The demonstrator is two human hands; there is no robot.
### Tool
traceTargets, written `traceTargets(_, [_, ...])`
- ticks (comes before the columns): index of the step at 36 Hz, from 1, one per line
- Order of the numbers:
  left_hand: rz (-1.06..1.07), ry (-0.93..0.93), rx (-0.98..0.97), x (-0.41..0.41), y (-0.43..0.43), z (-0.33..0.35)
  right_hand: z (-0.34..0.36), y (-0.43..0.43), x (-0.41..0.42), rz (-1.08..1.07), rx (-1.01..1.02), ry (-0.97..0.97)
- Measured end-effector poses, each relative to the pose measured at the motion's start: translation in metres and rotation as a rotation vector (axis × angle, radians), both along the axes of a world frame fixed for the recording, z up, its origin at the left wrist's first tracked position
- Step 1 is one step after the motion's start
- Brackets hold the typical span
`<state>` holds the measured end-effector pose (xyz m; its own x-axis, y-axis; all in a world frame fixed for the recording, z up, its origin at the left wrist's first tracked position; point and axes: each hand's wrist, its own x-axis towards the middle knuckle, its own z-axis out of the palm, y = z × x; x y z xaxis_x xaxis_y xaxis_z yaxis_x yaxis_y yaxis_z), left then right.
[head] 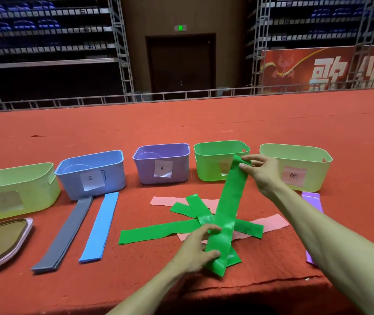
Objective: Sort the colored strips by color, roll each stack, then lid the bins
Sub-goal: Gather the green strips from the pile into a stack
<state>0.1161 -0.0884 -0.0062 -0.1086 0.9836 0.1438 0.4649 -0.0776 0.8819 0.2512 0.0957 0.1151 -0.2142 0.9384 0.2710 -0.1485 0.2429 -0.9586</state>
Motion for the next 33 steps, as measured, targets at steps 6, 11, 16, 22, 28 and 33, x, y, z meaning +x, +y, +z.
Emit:
traceTargets(6, [0.003, 0.092, -0.012, -0.005, -0.002, -0.001, -0.001, 0.0, 0.001, 0.005, -0.091, 0.081])
traceTargets(11, [-0.034, 0.173, -0.02, -0.017, -0.011, 0.001, -0.01, 0.005, -0.004, -0.026, -0.126, 0.087])
traceTargets(16, [-0.023, 0.261, -0.113, -0.025, -0.019, -0.005, -0.026, 0.001, -0.015, -0.075, -0.022, -0.042])
traceTargets(22, [-0.016, 0.464, -0.156, -0.031, -0.02, -0.015, -0.041, -0.005, -0.022, -0.074, 0.046, -0.203])
traceTargets(28, [-0.004, 0.494, -0.155, -0.047, -0.007, -0.015, -0.05, -0.006, -0.024, -0.091, 0.083, -0.271])
traceTargets(33, [0.133, 0.412, -0.104, -0.068, 0.025, 0.004, -0.057, -0.001, -0.024, -0.097, 0.059, -0.296])
